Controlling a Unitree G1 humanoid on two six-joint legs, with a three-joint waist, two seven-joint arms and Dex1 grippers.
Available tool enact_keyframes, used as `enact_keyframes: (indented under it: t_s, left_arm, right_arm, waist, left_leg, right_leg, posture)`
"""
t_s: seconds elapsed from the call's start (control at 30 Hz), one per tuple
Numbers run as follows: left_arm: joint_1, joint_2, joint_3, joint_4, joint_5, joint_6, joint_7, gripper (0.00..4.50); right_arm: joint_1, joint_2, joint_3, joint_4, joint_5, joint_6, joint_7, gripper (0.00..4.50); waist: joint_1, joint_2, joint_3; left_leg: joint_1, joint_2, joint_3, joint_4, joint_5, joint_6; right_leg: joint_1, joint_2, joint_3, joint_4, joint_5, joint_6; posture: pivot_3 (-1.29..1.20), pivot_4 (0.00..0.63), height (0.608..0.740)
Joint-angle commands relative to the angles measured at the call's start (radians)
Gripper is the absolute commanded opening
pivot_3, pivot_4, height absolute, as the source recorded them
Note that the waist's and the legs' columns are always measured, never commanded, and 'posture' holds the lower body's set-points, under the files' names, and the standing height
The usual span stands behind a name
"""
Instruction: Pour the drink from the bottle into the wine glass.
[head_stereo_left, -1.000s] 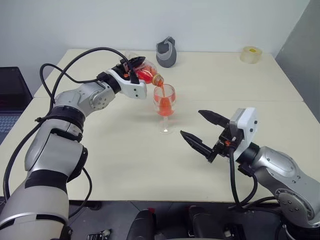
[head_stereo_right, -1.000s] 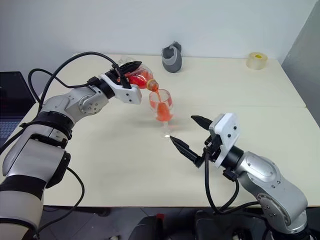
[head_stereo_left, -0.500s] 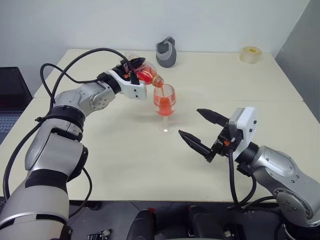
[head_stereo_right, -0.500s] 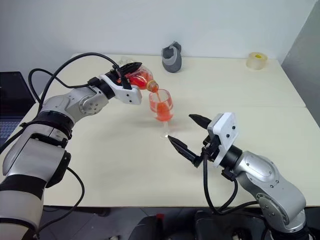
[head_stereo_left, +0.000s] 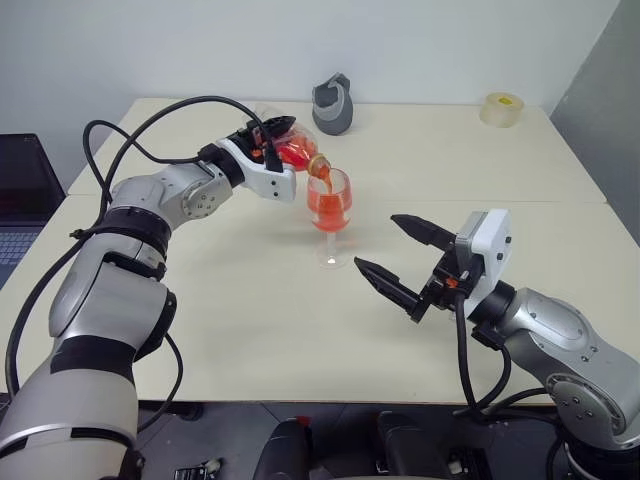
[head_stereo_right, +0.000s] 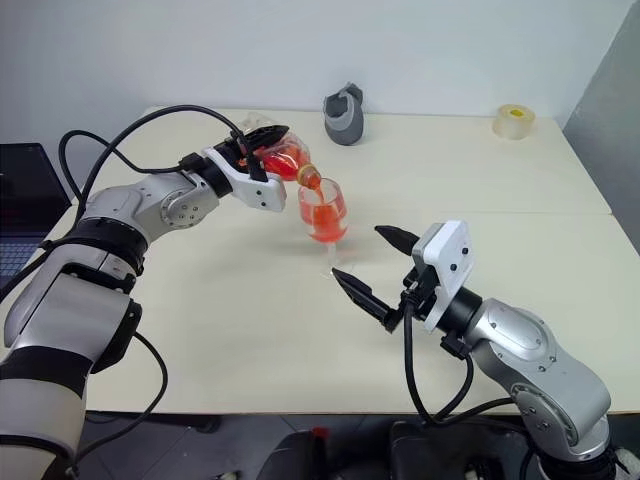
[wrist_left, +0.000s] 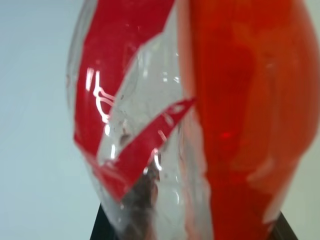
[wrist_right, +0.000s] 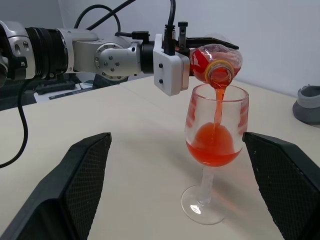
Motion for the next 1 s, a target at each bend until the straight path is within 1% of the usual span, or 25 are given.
enact_keyframes:
  t_s: [0.03,0.67,0.87,1.0]
  left_arm:
    - [-0.049,0.016,0.007,-0.004,-0.005,-0.004,0.027,1.03]
    - [-0.054,0.013,0.008,0.004,-0.006,0.005,0.028,1.03]
    - [-0.048,0.005,0.024,-0.003,-0.032,0.0,0.006,1.03]
    - [-0.034,0.0,0.051,-0.012,-0.081,-0.019,-0.044,1.03]
  right_arm:
    - [-0.014,0.005,0.002,-0.029,0.004,-0.015,-0.001,4.5]
    - [-0.012,0.007,0.005,-0.025,0.002,-0.02,-0.001,4.5]
    - [-0.012,0.008,0.006,-0.023,0.0,-0.023,0.001,4.5]
    - [0.025,0.007,0.021,-0.027,-0.023,-0.05,0.013,4.5]
  waist:
    - [0.0,0.0,0.0]
    - [0.0,0.0,0.0]
    - [0.0,0.0,0.0]
    - [0.0,0.0,0.0]
  left_leg:
    - [0.0,0.0,0.0,0.0,0.0,0.0]
    - [0.0,0.0,0.0,0.0,0.0,0.0]
    - [0.0,0.0,0.0,0.0,0.0,0.0]
    - [0.0,0.0,0.0,0.0,0.0,0.0]
  right_leg:
    - [0.0,0.0,0.0,0.0,0.0,0.0]
    - [0.0,0.0,0.0,0.0,0.0,0.0]
    - [0.0,0.0,0.0,0.0,0.0,0.0]
    - [0.0,0.0,0.0,0.0,0.0,0.0]
  posture:
    - [0.0,0.15,0.74]
    - [0.0,0.15,0.74]
    - [0.0,0.15,0.74]
    - [0.0,0.15,0.74]
